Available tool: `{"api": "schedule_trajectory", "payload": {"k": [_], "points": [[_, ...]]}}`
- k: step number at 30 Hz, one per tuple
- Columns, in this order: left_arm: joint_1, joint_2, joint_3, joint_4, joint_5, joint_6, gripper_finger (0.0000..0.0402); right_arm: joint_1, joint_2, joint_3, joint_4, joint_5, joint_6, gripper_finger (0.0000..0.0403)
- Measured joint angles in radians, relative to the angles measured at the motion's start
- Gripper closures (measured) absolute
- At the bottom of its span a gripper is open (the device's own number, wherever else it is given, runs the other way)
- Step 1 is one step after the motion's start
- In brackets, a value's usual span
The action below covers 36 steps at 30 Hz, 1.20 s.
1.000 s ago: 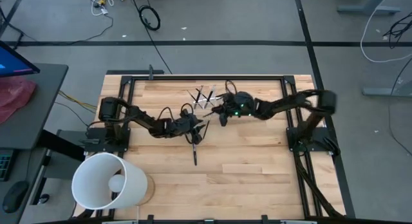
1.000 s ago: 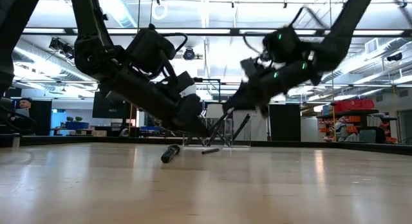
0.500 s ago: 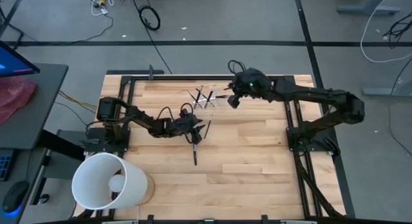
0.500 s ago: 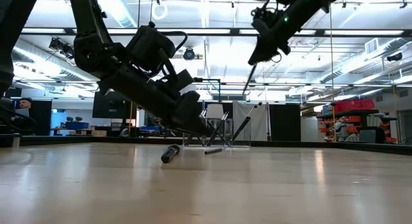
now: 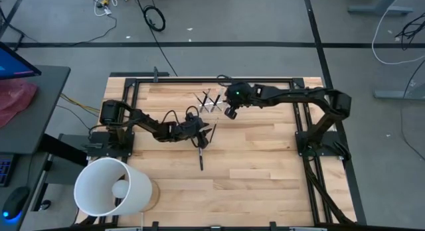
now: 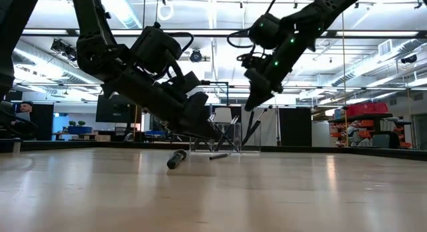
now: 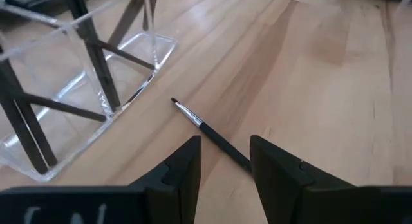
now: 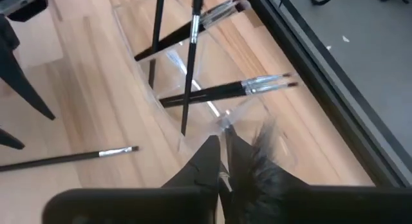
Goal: Put items in baskets/containers
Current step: Put the black highlighter brush into the transparent organizer, then put the black eyeshadow brush into the transparent organizer
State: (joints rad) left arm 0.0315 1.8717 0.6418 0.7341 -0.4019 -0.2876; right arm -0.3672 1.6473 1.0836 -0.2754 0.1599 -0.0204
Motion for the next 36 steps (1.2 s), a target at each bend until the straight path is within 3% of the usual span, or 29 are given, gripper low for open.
{"api": "schedule_trajectory", "payload": {"k": [10, 15, 23, 29, 36], "points": [[-0.003, 0.000, 0.000, -0.005, 0.064, -0.115, 0.0266, 0.000, 0.012, 0.000, 0.036, 0.007, -0.032, 0.0288], [-0.017, 0.000, 0.000, 0.000, 0.044, -0.147, 0.0266, 0.030, 0.007, 0.000, 0.076, 0.009, -0.075, 0.0257], [-0.058, 0.020, 0.064, -0.008, -0.036, -0.111, 0.0267, 0.139, 0.007, 0.000, 0.077, 0.008, -0.120, 0.0260], [-0.065, 0.102, 0.192, -0.247, -0.142, -0.089, 0.0267, 0.188, 0.007, 0.000, 0.041, 0.012, -0.116, 0.0264], [-0.074, 0.120, 0.237, -0.274, -0.200, -0.088, 0.0267, 0.219, 0.006, 0.000, -0.118, 0.126, 0.012, 0.0264]]}}
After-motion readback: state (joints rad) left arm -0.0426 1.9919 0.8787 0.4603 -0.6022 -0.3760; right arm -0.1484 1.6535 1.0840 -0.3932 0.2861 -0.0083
